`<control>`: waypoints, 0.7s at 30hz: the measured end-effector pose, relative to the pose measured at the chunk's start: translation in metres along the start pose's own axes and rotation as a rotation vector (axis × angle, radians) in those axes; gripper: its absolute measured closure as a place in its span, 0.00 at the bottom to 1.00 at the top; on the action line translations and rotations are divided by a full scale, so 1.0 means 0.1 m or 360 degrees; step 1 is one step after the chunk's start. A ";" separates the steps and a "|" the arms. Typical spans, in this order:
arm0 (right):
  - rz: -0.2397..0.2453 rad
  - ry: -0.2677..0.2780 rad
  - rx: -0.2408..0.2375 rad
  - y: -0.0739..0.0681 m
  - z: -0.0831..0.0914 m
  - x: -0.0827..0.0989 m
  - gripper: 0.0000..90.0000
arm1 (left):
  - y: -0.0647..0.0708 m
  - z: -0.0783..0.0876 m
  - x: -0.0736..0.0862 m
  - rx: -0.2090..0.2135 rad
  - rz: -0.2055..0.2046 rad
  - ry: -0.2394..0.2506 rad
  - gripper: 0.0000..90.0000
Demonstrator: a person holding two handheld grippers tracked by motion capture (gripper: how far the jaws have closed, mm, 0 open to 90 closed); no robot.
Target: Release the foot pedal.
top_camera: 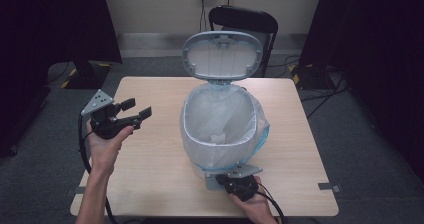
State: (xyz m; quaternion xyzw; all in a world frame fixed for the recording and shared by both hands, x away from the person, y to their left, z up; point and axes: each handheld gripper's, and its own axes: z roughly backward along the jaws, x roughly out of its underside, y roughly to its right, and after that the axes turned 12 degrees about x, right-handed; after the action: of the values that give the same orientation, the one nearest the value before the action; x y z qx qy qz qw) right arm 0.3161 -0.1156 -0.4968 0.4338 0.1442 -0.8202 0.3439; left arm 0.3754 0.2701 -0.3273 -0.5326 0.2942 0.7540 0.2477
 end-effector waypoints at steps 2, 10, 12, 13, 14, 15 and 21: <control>-0.0007 0.0000 -0.0001 0.00 0.00 0.00 0.96 | -0.08 0.05 0.13 -0.0026 0.0058 0.0008 0.33; -0.0014 -0.0002 -0.0002 0.00 0.00 0.00 0.96 | -0.20 0.14 0.43 -0.0119 0.0128 -0.0060 0.32; -0.0015 -0.0002 -0.0002 0.00 0.00 0.00 0.96 | -0.21 0.13 0.50 -0.0132 0.0136 -0.0094 0.31; -0.0015 -0.0002 -0.0001 0.00 0.00 0.00 0.96 | -0.21 0.12 0.55 -0.0135 0.0144 -0.0106 0.31; -0.0016 -0.0002 -0.0001 0.00 0.00 0.00 0.96 | -0.21 0.12 0.59 -0.0138 0.0143 -0.0135 0.30; -0.0016 -0.0002 -0.0002 0.00 0.00 0.00 0.96 | -0.23 0.11 0.66 -0.0141 0.0142 -0.0187 0.30; -0.0012 0.0007 -0.0015 0.01 0.00 0.01 0.96 | -0.26 0.05 1.06 -0.0117 0.0207 -0.0402 0.29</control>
State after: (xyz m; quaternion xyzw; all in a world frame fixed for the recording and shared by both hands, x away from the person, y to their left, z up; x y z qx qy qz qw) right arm 0.3169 -0.1168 -0.4972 0.4334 0.1503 -0.8199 0.3425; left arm 0.3575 0.2983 -0.4310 -0.4220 0.2668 0.8397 0.2137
